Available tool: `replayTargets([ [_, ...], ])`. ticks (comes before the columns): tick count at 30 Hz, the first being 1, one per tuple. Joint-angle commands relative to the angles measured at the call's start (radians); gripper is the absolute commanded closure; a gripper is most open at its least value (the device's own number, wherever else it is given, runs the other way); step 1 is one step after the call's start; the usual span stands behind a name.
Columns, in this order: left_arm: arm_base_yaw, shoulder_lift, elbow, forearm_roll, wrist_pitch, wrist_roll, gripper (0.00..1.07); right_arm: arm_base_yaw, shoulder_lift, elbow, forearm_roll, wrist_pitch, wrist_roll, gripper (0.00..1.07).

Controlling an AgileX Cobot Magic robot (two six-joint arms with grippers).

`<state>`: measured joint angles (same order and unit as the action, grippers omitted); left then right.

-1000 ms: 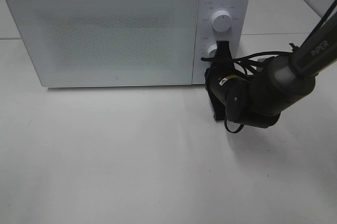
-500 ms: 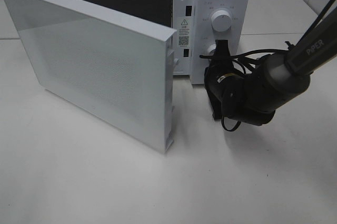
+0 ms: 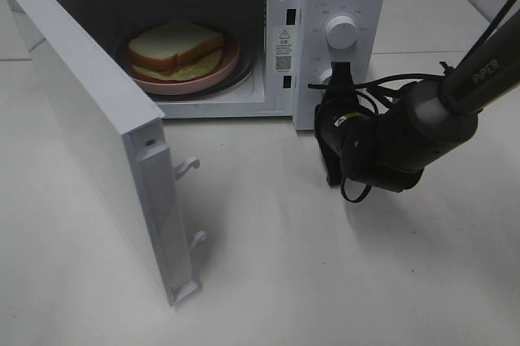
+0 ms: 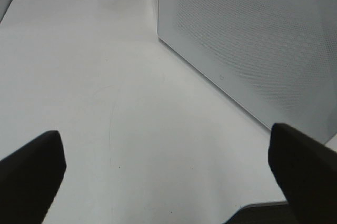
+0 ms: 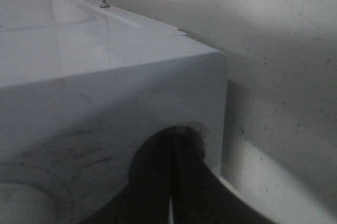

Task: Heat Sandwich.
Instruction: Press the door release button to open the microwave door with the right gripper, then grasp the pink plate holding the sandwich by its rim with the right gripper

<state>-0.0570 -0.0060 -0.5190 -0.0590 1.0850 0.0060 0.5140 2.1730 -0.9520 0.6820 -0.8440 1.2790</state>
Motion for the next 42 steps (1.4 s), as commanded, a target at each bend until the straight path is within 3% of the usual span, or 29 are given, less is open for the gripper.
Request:
replayTargets([
  [1, 0.002, -0.015, 0.003, -0.001, -0.011, -0.006, 0.09, -0.02, -0.038, -0.059, -0.086, -0.207, -0.015, 1.07],
  [17, 0.002, -0.015, 0.003, -0.001, -0.011, -0.006, 0.09, 0.015, -0.073, -0.031, -0.077, -0.032, -0.004, 1.07],
  [35, 0.002, -0.015, 0.003, -0.001, -0.011, -0.006, 0.09, 0.027, -0.17, 0.166, -0.114, 0.005, -0.005, 1.07],
  [42, 0.002, -0.015, 0.003, -0.001, -0.011, -0.006, 0.09, 0.027, -0.278, 0.268, -0.15, 0.056, -0.034, 1.06],
])
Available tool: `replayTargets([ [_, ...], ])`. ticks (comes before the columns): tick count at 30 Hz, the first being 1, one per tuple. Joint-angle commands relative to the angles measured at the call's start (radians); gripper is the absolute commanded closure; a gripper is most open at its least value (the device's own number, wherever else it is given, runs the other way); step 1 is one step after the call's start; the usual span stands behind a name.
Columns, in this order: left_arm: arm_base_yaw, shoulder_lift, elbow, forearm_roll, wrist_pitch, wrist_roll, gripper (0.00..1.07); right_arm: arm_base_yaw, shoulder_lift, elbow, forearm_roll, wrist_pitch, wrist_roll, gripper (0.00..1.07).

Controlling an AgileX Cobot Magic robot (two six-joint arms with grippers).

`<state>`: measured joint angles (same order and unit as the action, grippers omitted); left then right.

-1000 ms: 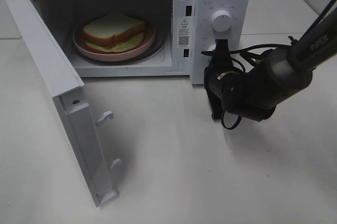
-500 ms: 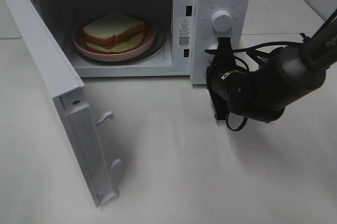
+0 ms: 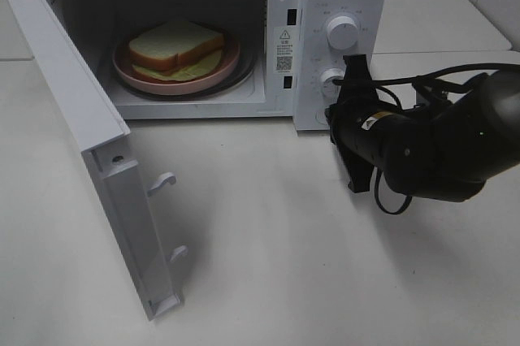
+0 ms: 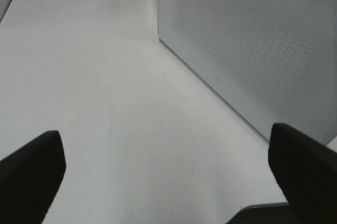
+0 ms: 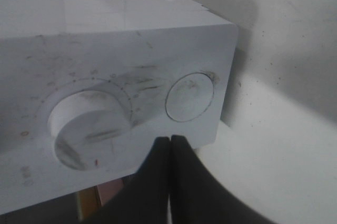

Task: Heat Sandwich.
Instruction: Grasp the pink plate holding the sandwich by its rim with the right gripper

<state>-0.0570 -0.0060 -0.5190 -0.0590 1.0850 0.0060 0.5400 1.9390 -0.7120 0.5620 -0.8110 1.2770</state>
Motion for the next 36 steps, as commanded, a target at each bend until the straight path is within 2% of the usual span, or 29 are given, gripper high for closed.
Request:
replayTargets([
  [1, 0.002, -0.015, 0.003, -0.001, -0.011, -0.006, 0.09, 0.001, -0.061, 0.043, -0.04, 0.031, -0.038, 1.06],
  [7, 0.002, -0.015, 0.003, -0.001, -0.011, -0.006, 0.09, 0.001, -0.141, 0.108, -0.077, 0.095, -0.072, 1.06],
  [11, 0.002, -0.015, 0.003, -0.001, -0.011, -0.006, 0.09, 0.001, -0.216, 0.154, -0.086, 0.173, -0.176, 1.05],
  [21, 0.002, -0.015, 0.003, -0.001, -0.011, -0.006, 0.09, -0.002, -0.334, 0.157, -0.092, 0.378, -0.502, 1.05],
  [25, 0.002, -0.015, 0.003, -0.001, -0.011, -0.006, 0.09, -0.002, -0.364, 0.104, -0.117, 0.584, -0.751, 1.05],
  [36, 0.002, -0.015, 0.003, -0.001, -0.011, -0.006, 0.09, -0.024, -0.364, -0.042, -0.119, 0.896, -1.038, 1.04],
])
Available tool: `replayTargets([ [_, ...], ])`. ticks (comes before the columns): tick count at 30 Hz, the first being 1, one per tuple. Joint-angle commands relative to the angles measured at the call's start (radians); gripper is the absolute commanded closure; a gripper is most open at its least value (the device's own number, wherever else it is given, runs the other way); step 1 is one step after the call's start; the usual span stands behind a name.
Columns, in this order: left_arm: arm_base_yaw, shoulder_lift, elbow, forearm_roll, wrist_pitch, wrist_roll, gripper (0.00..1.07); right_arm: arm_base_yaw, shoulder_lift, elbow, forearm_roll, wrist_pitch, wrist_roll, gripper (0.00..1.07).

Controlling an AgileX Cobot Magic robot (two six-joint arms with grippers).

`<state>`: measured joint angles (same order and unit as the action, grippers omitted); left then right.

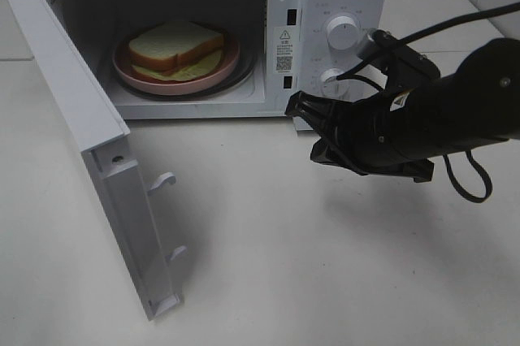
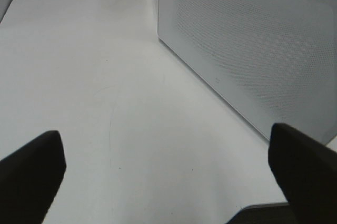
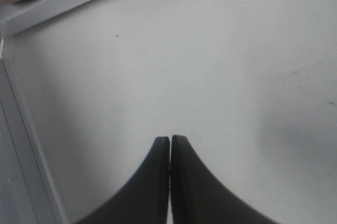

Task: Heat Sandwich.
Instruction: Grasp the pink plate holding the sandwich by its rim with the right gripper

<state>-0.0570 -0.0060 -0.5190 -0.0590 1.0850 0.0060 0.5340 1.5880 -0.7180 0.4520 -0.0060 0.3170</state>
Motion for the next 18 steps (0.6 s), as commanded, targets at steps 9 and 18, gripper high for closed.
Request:
replayTargets([
  [9, 0.002, -0.015, 0.003, -0.001, -0.011, -0.006, 0.09, -0.054, -0.013, -0.174, -0.139, 0.373, -0.292, 1.04],
  [18, 0.002, -0.015, 0.003, -0.001, -0.011, -0.006, 0.09, -0.054, -0.013, -0.282, -0.191, 0.564, -0.658, 1.02],
])
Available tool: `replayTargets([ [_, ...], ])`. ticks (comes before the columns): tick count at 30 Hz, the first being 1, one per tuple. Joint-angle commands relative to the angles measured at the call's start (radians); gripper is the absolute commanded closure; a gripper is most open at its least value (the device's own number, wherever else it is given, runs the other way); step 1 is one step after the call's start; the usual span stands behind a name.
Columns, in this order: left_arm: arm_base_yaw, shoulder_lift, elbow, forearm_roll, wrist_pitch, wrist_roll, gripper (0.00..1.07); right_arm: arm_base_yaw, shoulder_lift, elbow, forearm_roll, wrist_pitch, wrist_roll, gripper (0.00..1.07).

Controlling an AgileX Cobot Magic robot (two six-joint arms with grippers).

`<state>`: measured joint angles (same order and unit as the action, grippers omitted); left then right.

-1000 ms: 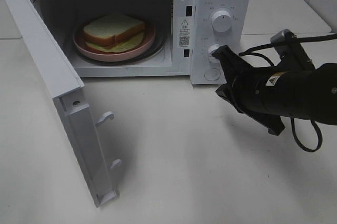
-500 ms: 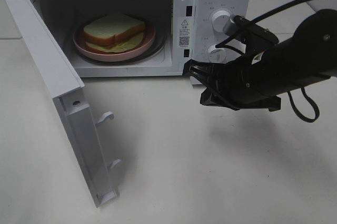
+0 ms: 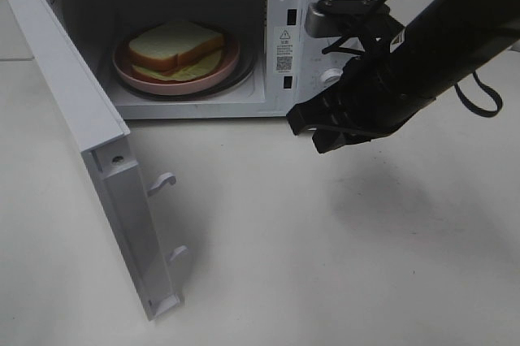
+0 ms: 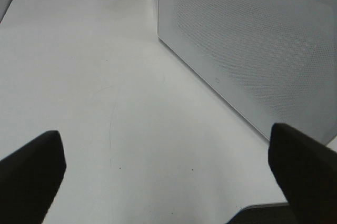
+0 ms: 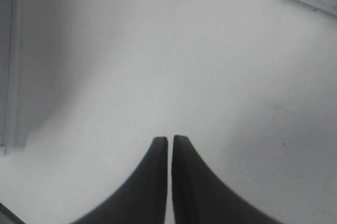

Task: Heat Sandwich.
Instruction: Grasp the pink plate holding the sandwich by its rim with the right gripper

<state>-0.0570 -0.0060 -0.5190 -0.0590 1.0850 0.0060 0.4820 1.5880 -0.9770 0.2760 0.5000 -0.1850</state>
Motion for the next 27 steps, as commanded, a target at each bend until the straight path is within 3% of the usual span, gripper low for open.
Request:
replayTargets([
  [1, 0.002, -0.015, 0.003, -0.001, -0.011, -0.006, 0.09, -0.002, -0.013, -0.03, -0.015, 0.079, -0.22, 1.01],
  [10, 0.002, -0.015, 0.003, -0.001, -0.011, -0.006, 0.09, -0.002, -0.013, -0.082, -0.1, 0.252, -0.643, 1.01],
  [19, 0.002, -0.015, 0.003, -0.001, -0.011, -0.006, 0.09, -0.002, -0.013, -0.089, -0.155, 0.289, -1.064, 1.01],
  [27, 0.002, -0.015, 0.003, -0.001, -0.011, -0.006, 0.09, 0.001, -0.013, -0.089, -0.249, 0.279, -1.225, 1.0],
])
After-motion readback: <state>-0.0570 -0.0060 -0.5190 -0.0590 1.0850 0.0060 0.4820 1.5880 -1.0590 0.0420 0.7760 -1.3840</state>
